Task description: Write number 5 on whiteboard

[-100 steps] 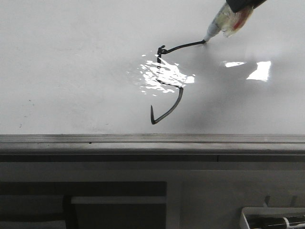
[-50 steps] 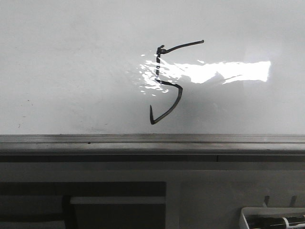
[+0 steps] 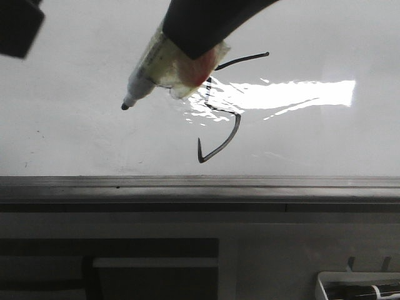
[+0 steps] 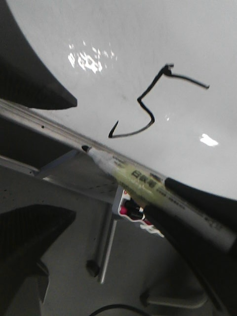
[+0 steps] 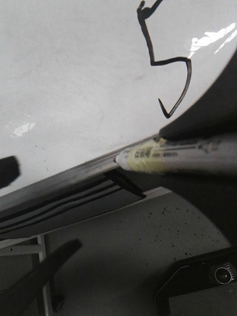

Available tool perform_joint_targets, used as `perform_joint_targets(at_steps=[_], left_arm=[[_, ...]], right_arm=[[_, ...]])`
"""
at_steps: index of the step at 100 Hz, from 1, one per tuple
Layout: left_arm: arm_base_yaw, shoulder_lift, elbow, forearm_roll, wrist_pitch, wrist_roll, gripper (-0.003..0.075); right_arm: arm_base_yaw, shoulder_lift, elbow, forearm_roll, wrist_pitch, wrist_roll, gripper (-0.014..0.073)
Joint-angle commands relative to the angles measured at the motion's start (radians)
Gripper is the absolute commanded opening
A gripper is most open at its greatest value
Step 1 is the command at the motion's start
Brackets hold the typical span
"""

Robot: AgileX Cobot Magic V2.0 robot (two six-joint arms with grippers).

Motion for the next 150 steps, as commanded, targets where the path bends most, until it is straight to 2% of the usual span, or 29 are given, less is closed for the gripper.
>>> perform_joint_targets(at_steps=[1, 29, 57, 83, 118, 128, 144, 150], left_arm=[[-0.044, 0.043, -0.036, -0.052, -0.053, 0.021, 0.0351], [-0.131, 0.125, -0.036, -0.052, -0.143, 0.021, 0.0349], [-0.134, 0.125, -0.036, -0.052, -0.155, 0.021, 0.0344], [-0.134, 0.137, -0.036, -0.052, -0.166, 0.021, 0.0225], [-0.134, 0.156, -0.036, -0.050, -0.143, 0.021, 0.0216], [-0.134, 0.174, -0.036, -0.055, -0.143, 0.021, 0.0160], [-0.134, 0.187, -0.036, -0.057, -0.143, 0.021, -0.0021], [-0.134, 0.187, -0.036, -0.057, -0.143, 0.021, -0.0020]], right_arm=[[0.000, -0.018, -0.017, -0.009, -0.067, -0.022, -0.0069], [0.000, -0.018, 0.001, 0.072, -0.088, -0.088, -0.0069], [0.002, -0.018, 0.001, 0.085, -0.109, -0.103, -0.0069], [0.051, -0.018, 0.001, 0.111, -0.113, -0.156, -0.0069], [0.051, -0.018, 0.000, 0.111, -0.115, -0.156, -0.0069], [0.051, -0.018, 0.000, 0.111, -0.115, -0.156, -0.0069], [0.051, -0.020, 0.000, 0.113, -0.115, -0.156, -0.0069], [0.051, -0.020, 0.000, 0.113, -0.110, -0.156, -0.0069]])
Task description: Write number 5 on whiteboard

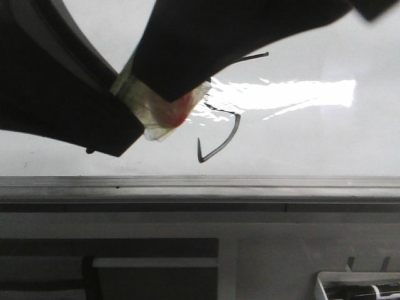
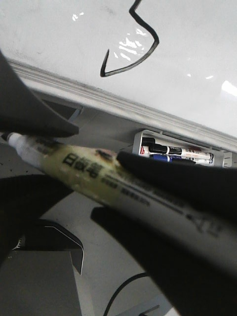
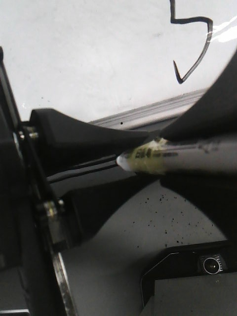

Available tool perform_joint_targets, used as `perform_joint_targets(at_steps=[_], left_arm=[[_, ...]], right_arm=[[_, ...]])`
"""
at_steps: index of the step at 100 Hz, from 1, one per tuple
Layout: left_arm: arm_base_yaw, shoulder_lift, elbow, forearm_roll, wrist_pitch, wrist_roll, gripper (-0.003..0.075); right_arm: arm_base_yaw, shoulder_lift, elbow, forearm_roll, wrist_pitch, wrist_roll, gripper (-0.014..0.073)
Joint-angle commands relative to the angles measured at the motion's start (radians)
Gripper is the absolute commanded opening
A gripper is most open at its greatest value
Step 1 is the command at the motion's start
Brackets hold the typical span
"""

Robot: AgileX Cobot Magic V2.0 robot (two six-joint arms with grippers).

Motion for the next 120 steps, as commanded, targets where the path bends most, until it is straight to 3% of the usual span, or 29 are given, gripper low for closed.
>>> perform_joint_targets(at_steps=[1, 13, 22, 29, 46, 54, 64, 71, 87, 120], left_arm=[[-0.001, -0.003, -0.035, -0.042, -0.067, -0.041, -0.0020], [-0.001, -0.003, -0.035, -0.042, -0.067, -0.041, -0.0020], [-0.001, -0.003, -0.035, -0.042, -0.067, -0.041, -0.0020], [-0.001, -0.003, -0.035, -0.042, -0.067, -0.041, -0.0020], [-0.001, -0.002, -0.035, -0.042, -0.075, -0.052, -0.0020], [0.006, 0.005, -0.035, -0.043, -0.112, -0.138, -0.0020], [0.034, 0.021, -0.031, -0.043, -0.175, -0.287, -0.0020], [0.057, 0.032, -0.019, -0.043, -0.241, -0.402, -0.0020], [0.075, 0.061, 0.018, -0.043, -0.418, -0.601, -0.0020], [0.075, 0.216, 0.020, -0.207, -0.642, -0.608, -0.0021]], right_arm=[[0.003, -0.020, -0.028, 0.002, -0.071, -0.011, -0.0069], [0.003, -0.018, -0.028, 0.002, -0.064, -0.007, -0.0067], [-0.006, -0.018, -0.028, -0.004, -0.038, -0.007, -0.0013], [-0.020, -0.018, -0.028, -0.004, -0.015, -0.004, 0.0088], [-0.060, -0.063, -0.028, -0.004, -0.046, 0.093, 0.0438], [-0.063, -0.107, -0.028, -0.009, -0.063, 0.098, 0.0510], [-0.063, -0.173, -0.028, -0.030, -0.067, 0.113, 0.0474], [-0.063, -0.219, -0.028, -0.077, -0.058, 0.194, 0.0377], [-0.063, -0.308, -0.028, -0.177, -0.009, 0.316, -0.0074], [-0.063, -0.402, -0.028, -0.224, 0.076, 0.413, -0.0050]])
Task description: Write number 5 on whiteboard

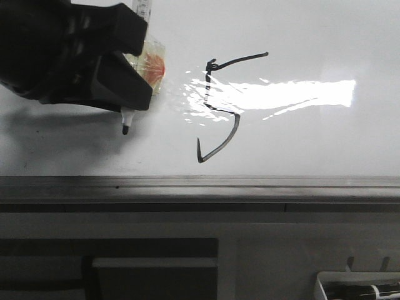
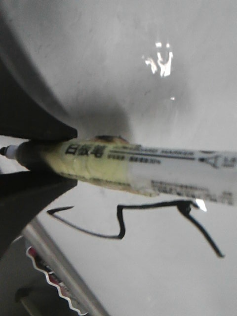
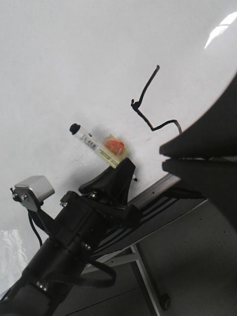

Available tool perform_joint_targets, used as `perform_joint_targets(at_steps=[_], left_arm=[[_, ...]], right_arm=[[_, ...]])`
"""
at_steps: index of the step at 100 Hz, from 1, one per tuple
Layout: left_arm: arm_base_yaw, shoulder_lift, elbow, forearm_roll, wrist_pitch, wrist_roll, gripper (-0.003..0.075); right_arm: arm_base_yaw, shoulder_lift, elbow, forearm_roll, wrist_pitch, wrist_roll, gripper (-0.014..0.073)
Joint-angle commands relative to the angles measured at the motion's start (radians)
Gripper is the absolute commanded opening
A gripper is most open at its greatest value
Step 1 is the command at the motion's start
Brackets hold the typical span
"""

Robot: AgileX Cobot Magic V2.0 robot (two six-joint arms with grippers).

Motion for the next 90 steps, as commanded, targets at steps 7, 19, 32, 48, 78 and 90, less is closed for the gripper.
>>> perform_joint_targets(at_steps=[7, 19, 32, 48, 78, 90], left_arm=[[0.003, 0.034, -0.022, -0.056, -0.142, -0.013, -0.0020], [0.003, 0.065, -0.022, -0.056, -0.161, -0.013, -0.0020], [0.003, 0.083, -0.022, -0.056, -0.170, -0.013, -0.0020], [0.004, 0.083, -0.022, -0.095, -0.182, -0.013, 0.0010], [0.006, 0.083, -0.022, -0.143, -0.230, -0.013, 0.0318], [0.006, 0.083, -0.022, -0.143, -0.234, -0.013, 0.0325]], right_arm=[[-0.005, -0.021, -0.028, -0.038, -0.013, 0.027, -0.0050], [-0.005, -0.023, -0.028, -0.038, -0.002, 0.027, -0.0050], [-0.005, -0.023, -0.028, -0.040, -0.002, 0.027, -0.0050], [-0.005, -0.023, -0.028, -0.045, -0.002, 0.027, -0.0050], [-0.005, -0.020, -0.028, -0.055, -0.002, 0.027, -0.0050], [-0.005, -0.020, -0.028, -0.056, -0.002, 0.027, -0.0050]])
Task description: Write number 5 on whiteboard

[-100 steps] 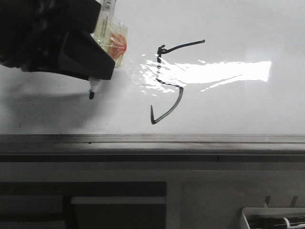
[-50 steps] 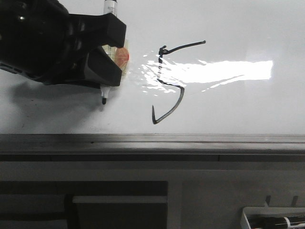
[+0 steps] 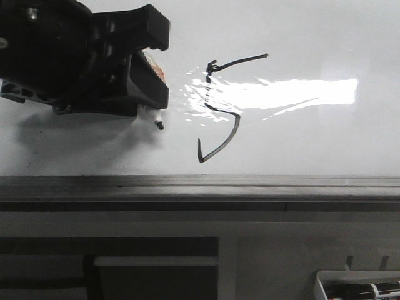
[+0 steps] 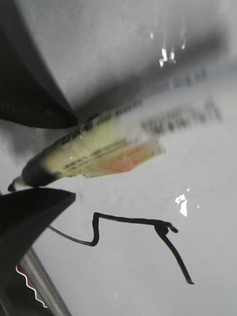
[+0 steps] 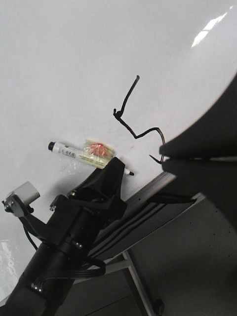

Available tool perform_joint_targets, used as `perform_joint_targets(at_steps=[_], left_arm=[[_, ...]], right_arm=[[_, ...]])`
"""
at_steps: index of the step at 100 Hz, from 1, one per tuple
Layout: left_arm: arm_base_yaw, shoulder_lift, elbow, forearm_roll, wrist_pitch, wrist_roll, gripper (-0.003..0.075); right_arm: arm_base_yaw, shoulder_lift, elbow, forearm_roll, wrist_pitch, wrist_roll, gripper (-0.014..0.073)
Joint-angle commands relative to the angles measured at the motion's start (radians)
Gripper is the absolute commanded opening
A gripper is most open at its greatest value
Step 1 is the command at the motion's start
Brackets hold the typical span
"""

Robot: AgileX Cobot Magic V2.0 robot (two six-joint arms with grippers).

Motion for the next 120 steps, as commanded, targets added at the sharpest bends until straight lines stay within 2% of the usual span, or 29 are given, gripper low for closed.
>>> perform_joint_targets(at_steps=[1, 6, 18, 25, 37, 53, 60, 67, 76, 81, 90, 104, 120], left_arm=[[0.016, 0.013, -0.016, -0.009, -0.153, -0.003, 0.0325], [0.016, 0.013, -0.016, -0.009, -0.154, -0.003, 0.0359], [0.016, 0.013, -0.016, -0.014, -0.160, -0.003, 0.0524], [0.016, 0.003, -0.016, -0.025, -0.162, -0.003, 0.0591], [0.014, -0.061, -0.016, -0.032, -0.139, -0.003, 0.0605], [-0.024, -0.255, 0.004, -0.025, -0.054, 0.024, 0.0592], [-0.047, -0.358, 0.031, 0.003, -0.035, 0.050, 0.0549], [-0.052, -0.462, 0.067, 0.038, -0.022, 0.065, 0.0461], [-0.052, -0.594, 0.129, 0.096, -0.007, 0.065, 0.0281], [-0.050, -0.648, 0.158, 0.126, -0.007, 0.065, 0.0193], [-0.050, -0.755, 0.222, 0.165, -0.007, 0.065, -0.0020], [-0.050, -0.854, 0.286, 0.175, -0.009, 0.068, -0.0020], [-0.050, -0.874, 0.318, 0.173, -0.007, 0.068, -0.0020]], right_arm=[[-0.005, -0.003, -0.028, -0.036, -0.058, 0.002, -0.0050], [-0.005, -0.003, -0.028, -0.036, -0.058, 0.002, -0.0050], [-0.005, -0.003, -0.028, -0.036, -0.058, 0.002, -0.0050], [-0.005, -0.003, -0.028, -0.040, -0.058, 0.002, -0.0050], [-0.005, -0.013, -0.028, -0.054, -0.058, 0.002, -0.0050], [-0.005, -0.099, 0.012, -0.084, -0.058, 0.027, -0.0050], [-0.005, -0.166, 0.065, -0.142, -0.056, 0.095, -0.0050], [-0.005, -0.248, 0.134, -0.246, -0.053, 0.173, -0.0050], [-0.005, -0.365, 0.237, -0.382, -0.036, 0.228, -0.0050], [-0.005, -0.424, 0.274, -0.410, -0.025, 0.228, -0.0050], [-0.005, -0.514, 0.332, -0.412, -0.013, 0.228, -0.0050], [-0.005, -0.625, 0.379, -0.412, 0.003, 0.228, -0.0050], [-0.005, -0.674, 0.385, -0.412, 0.024, 0.228, -0.0050]])
